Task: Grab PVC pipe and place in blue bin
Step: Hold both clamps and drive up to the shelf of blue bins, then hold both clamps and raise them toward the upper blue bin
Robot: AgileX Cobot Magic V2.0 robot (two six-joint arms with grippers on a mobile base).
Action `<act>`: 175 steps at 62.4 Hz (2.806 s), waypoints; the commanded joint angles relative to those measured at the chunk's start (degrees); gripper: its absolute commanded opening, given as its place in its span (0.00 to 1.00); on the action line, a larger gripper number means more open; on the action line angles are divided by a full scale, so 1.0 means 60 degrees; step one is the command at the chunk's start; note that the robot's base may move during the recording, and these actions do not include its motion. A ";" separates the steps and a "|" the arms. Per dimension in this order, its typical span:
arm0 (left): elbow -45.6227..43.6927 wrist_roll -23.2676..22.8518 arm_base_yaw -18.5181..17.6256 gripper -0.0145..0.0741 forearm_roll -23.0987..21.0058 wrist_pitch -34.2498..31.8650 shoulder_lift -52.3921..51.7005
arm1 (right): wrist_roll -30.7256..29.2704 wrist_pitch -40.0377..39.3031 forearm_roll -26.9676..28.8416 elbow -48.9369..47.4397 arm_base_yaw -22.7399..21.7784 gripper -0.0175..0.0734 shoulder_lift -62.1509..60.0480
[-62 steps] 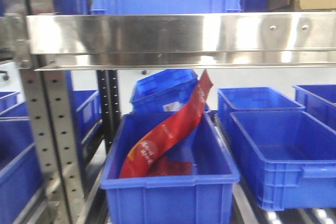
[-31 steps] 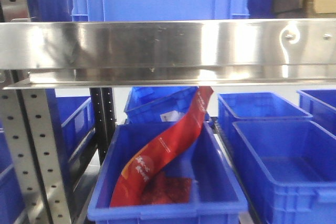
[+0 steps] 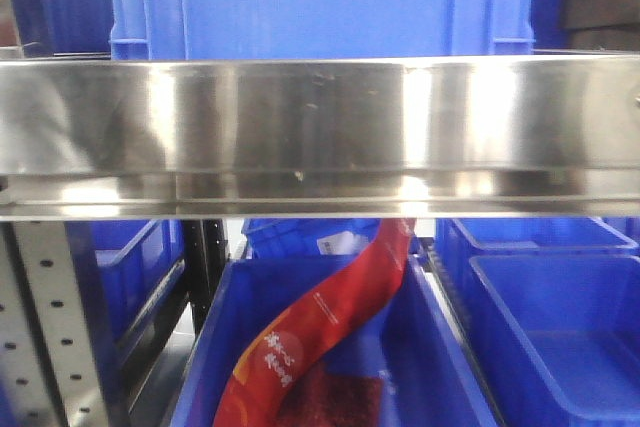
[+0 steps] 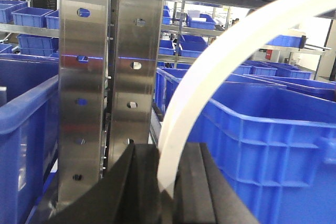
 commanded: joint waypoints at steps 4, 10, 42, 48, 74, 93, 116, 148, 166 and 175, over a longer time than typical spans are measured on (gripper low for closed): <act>-0.0017 -0.0066 0.0048 0.04 0.0000 -0.0329 -0.0018 | -0.0059 -0.0224 -0.0115 -0.0004 -0.0011 0.01 -0.0029; -0.0017 -0.0066 0.0048 0.04 0.0000 -0.0329 -0.0018 | -0.0059 -0.0224 -0.0115 -0.0004 -0.0011 0.01 -0.0029; -0.0017 -0.0066 0.0048 0.04 0.0000 -0.0329 -0.0018 | -0.0059 -0.0224 -0.0115 -0.0004 -0.0011 0.01 -0.0029; -0.0017 -0.0066 0.0048 0.04 0.0000 -0.0329 -0.0018 | -0.0059 -0.0224 -0.0115 -0.0004 -0.0011 0.01 -0.0029; -0.0017 -0.0066 0.0048 0.04 0.0000 -0.0329 -0.0018 | -0.0059 -0.0224 -0.0115 -0.0004 -0.0011 0.01 -0.0029; -0.0017 -0.0066 0.0048 0.04 0.0000 -0.0537 -0.0018 | -0.0059 -0.0380 -0.0115 -0.0004 -0.0011 0.01 -0.0029; -0.0017 -0.0066 0.0048 0.04 0.0000 -0.0778 -0.0018 | -0.0059 -0.1792 -0.0115 -0.0004 -0.0011 0.01 -0.0029; -0.2433 -0.0002 0.0048 0.04 0.0000 0.1774 0.0857 | -0.0059 -0.1750 0.1572 -0.1404 -0.0004 0.01 0.2418; -0.4675 0.0016 -0.0541 0.04 -0.0061 0.3421 0.2310 | -0.0059 -0.0307 0.1680 -0.3273 0.0533 0.01 0.4745; -0.5484 0.0016 -0.1445 0.04 -0.0061 0.3465 0.3298 | -0.0059 0.0418 0.1792 -0.4376 0.0988 0.01 0.5987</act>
